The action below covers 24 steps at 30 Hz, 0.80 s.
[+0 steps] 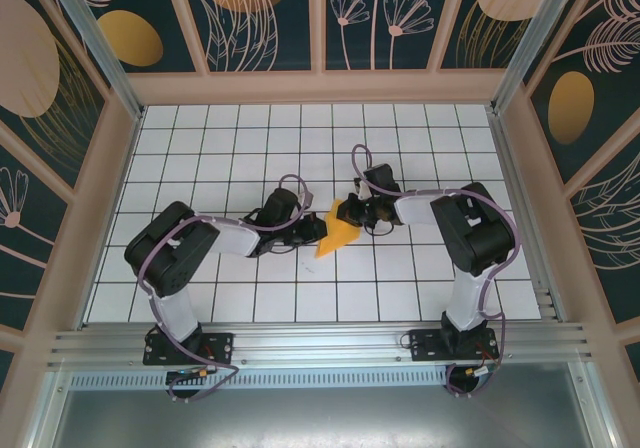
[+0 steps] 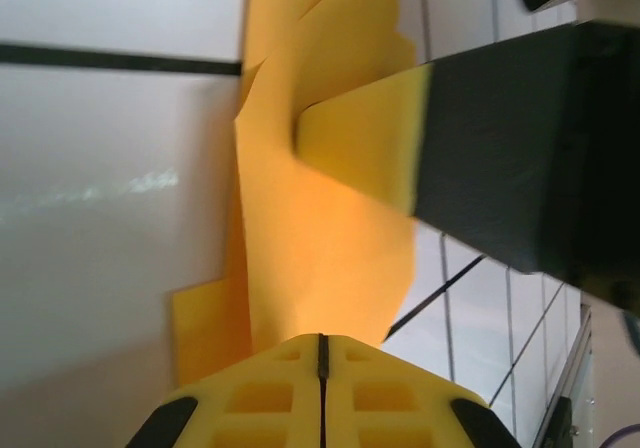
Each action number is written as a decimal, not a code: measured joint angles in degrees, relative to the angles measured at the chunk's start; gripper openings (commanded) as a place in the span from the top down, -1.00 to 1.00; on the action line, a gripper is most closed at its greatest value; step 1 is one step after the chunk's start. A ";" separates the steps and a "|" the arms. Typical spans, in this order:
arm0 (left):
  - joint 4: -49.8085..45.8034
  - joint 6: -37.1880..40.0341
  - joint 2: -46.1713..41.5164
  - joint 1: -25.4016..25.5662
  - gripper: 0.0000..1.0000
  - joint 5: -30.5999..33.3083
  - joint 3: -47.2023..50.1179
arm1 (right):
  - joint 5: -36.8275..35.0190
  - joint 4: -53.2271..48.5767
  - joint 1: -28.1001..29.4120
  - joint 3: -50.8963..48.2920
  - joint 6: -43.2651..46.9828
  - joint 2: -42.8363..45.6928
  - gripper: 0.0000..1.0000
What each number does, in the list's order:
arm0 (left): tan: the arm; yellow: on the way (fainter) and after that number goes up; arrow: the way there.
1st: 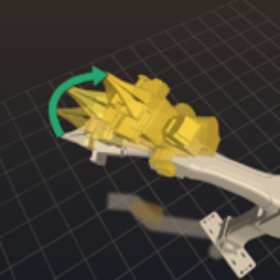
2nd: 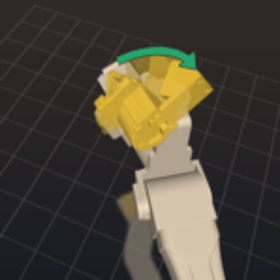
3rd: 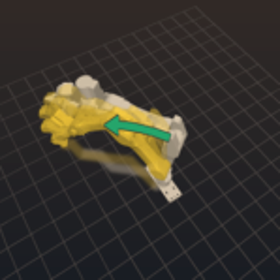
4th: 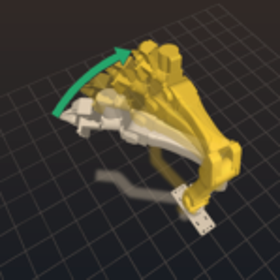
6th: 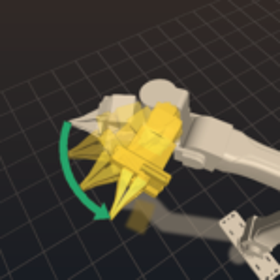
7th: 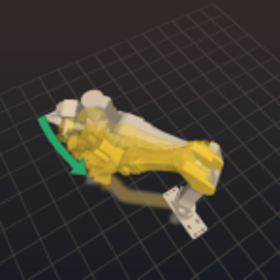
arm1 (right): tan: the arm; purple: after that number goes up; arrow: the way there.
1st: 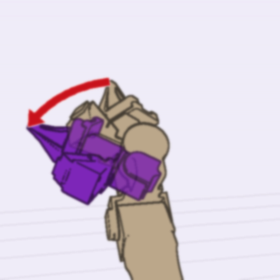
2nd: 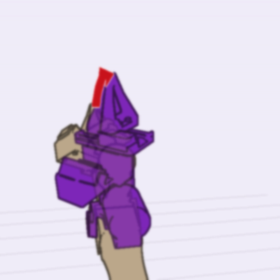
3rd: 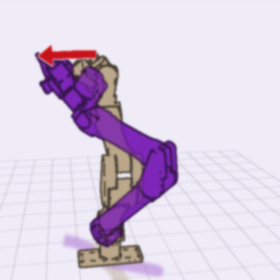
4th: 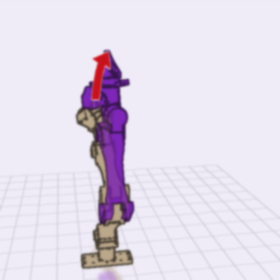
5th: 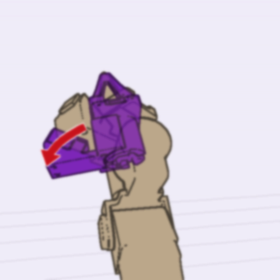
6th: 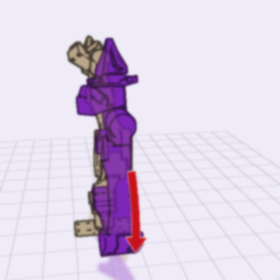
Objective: Fold a paper plane with a square sheet of paper (pick it up from the middle)
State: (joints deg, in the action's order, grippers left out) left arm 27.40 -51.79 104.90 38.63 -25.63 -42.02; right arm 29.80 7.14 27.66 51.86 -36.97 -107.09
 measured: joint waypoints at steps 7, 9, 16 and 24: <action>2.01 -1.01 2.10 0.00 0.90 -0.57 0.39 | 0.07 0.02 0.00 0.00 0.00 0.00 0.83; 2.58 -1.20 2.10 0.00 0.92 -0.24 0.76 | 0.28 0.00 0.00 0.00 0.02 0.11 0.81; 4.79 -1.44 2.08 0.07 0.92 0.57 1.88 | 2.73 0.42 1.25 -0.28 -0.46 4.74 0.85; 5.46 -1.44 2.03 0.07 0.92 0.52 2.23 | 1.55 4.63 4.85 -5.57 -3.98 6.08 0.92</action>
State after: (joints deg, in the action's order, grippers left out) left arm 32.86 -53.23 106.94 38.70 -25.10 -39.79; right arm 31.35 11.77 32.51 46.28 -40.95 -101.01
